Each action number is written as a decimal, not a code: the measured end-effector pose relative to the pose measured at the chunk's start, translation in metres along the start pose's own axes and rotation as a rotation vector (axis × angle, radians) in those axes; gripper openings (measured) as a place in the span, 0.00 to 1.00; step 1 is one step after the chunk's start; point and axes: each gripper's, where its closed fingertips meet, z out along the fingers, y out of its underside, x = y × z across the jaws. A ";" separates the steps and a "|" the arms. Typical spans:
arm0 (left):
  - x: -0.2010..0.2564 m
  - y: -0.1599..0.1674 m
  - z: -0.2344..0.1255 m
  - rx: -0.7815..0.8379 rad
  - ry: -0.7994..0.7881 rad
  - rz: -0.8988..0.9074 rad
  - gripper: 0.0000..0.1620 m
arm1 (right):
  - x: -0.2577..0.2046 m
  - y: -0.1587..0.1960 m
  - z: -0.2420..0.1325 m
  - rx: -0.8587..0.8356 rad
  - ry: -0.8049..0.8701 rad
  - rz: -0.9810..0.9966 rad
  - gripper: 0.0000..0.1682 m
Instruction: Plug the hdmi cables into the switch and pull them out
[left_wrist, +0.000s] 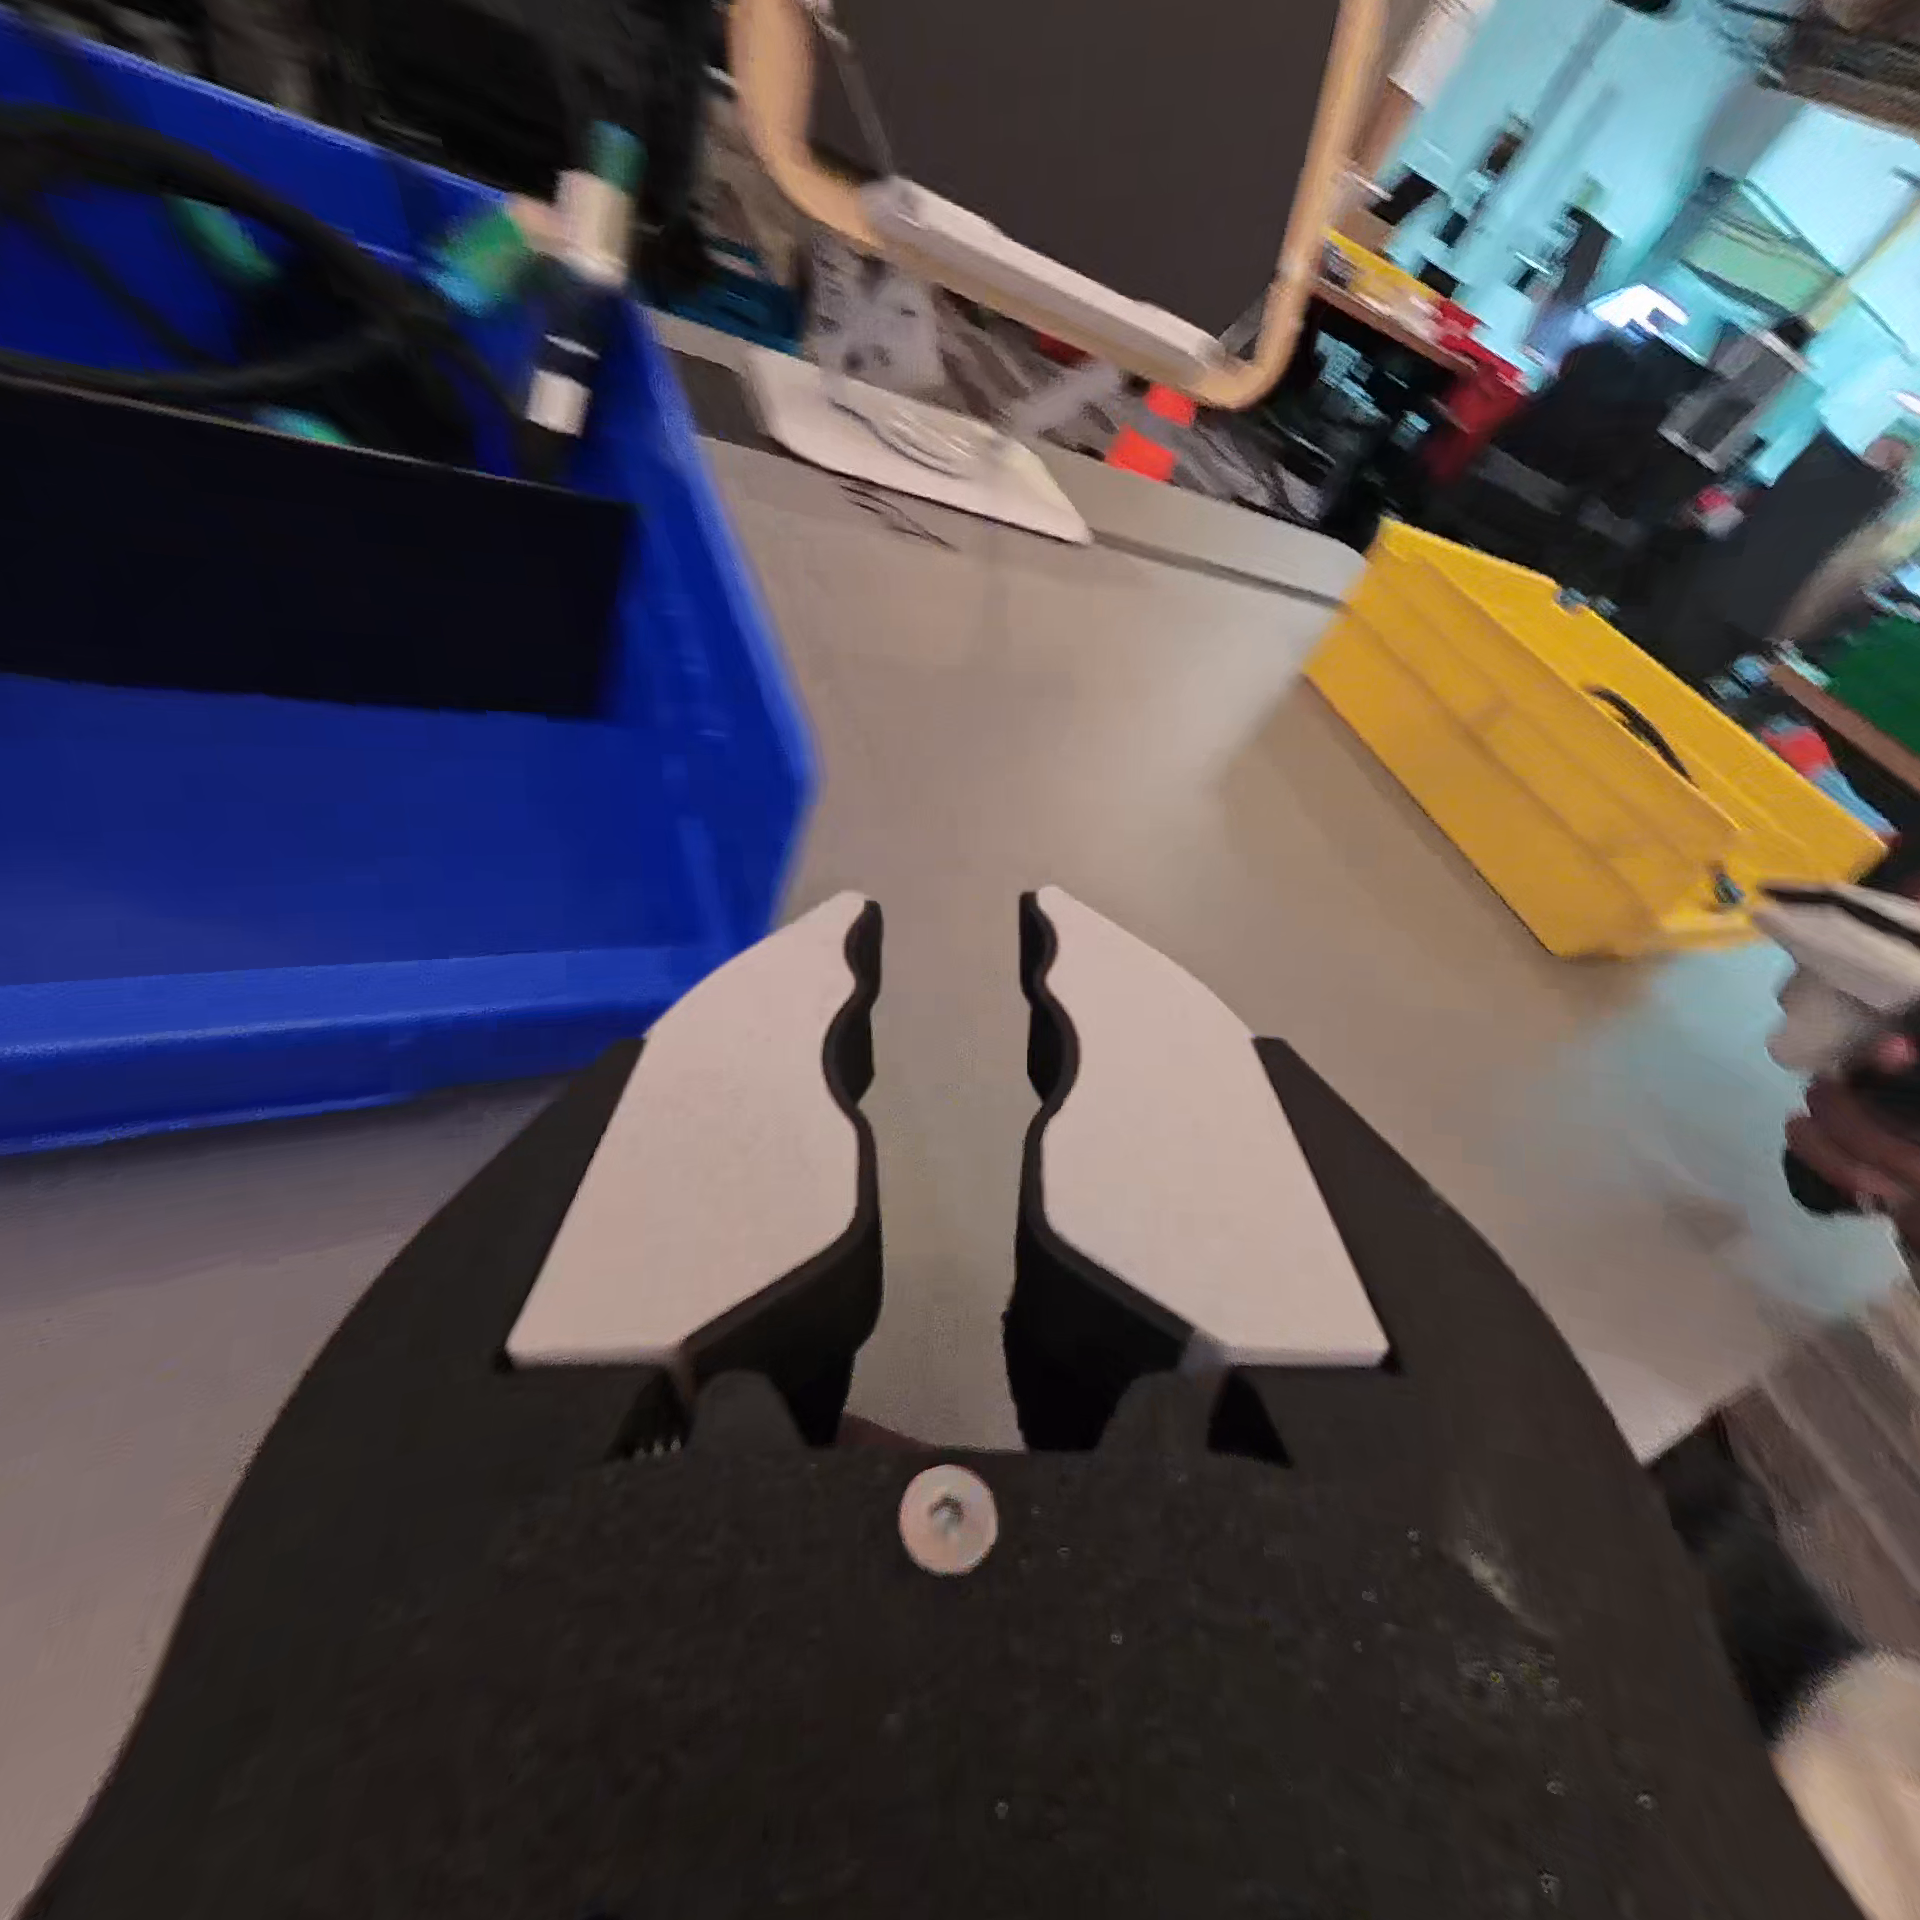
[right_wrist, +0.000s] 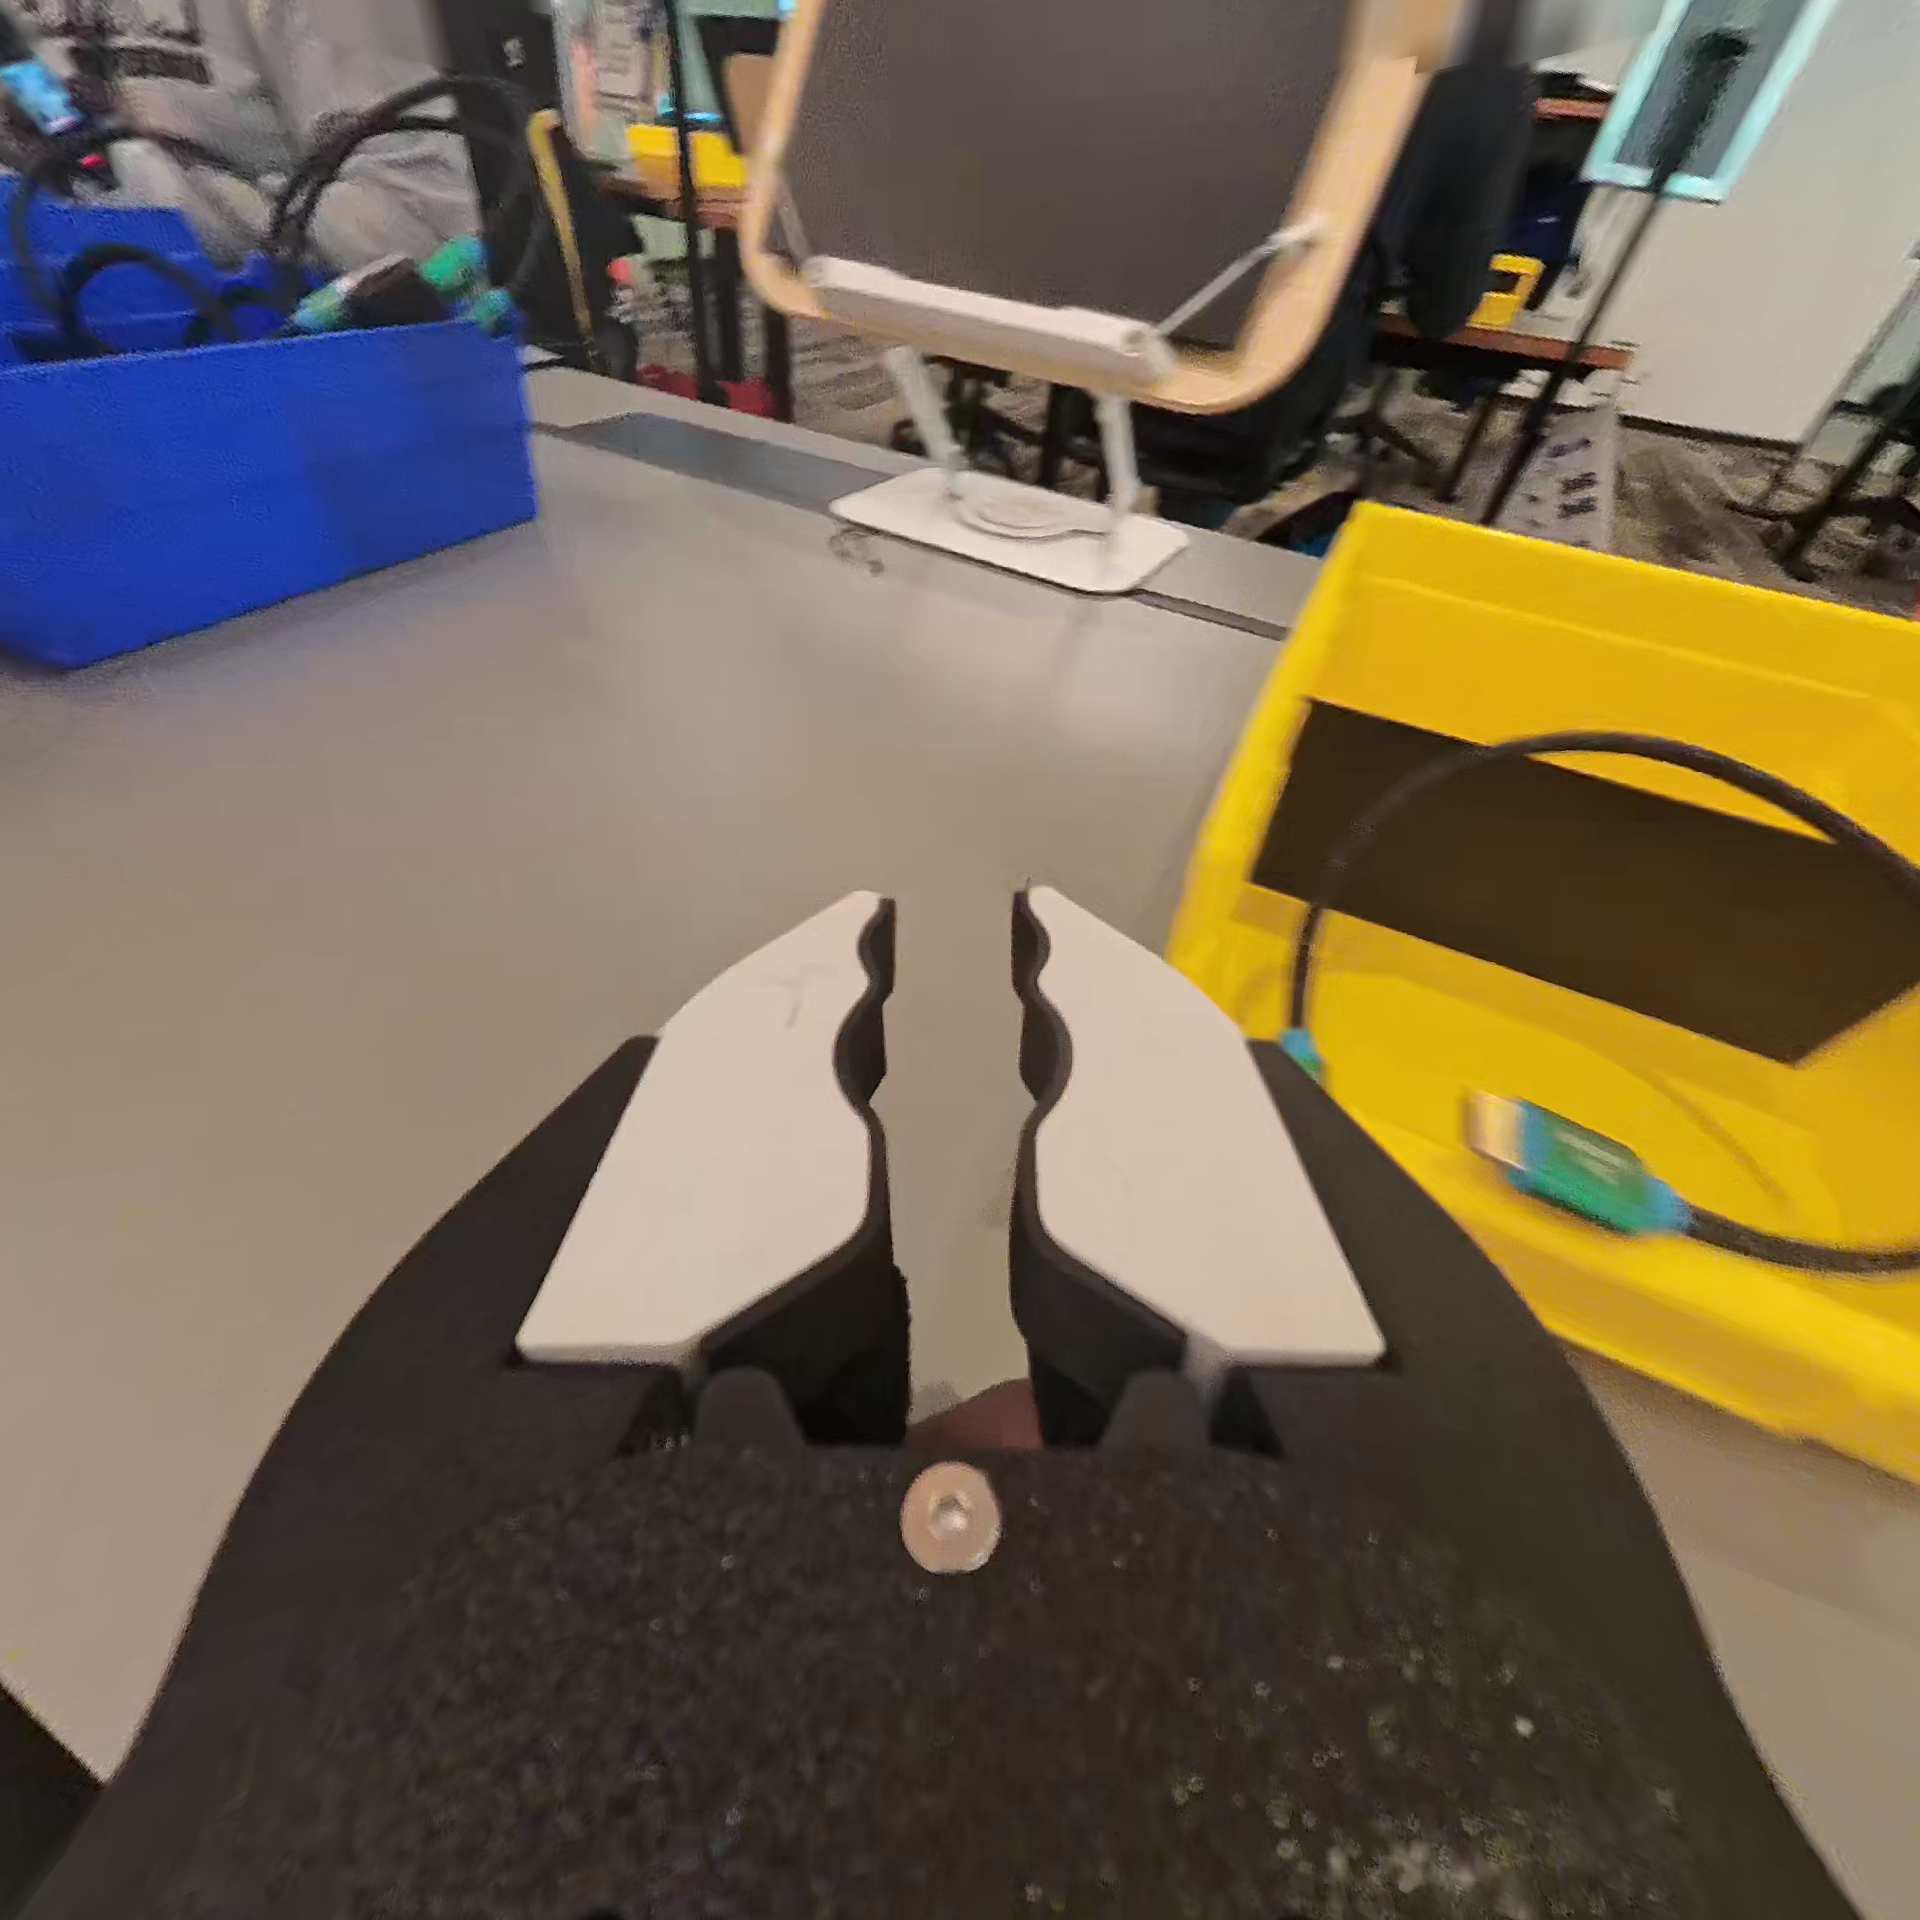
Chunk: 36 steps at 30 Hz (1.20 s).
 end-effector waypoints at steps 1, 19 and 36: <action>0.009 0.005 0.006 -0.018 0.019 0.038 0.15 | 0.012 -0.002 -0.004 0.013 0.024 0.020 0.12; 0.021 0.006 -0.004 -0.013 0.007 0.244 0.15 | 0.012 0.000 0.007 0.007 0.042 -0.007 0.11; 0.029 0.007 0.002 -0.153 0.093 0.213 0.20 | 0.003 0.001 0.006 -0.008 0.015 -0.040 0.10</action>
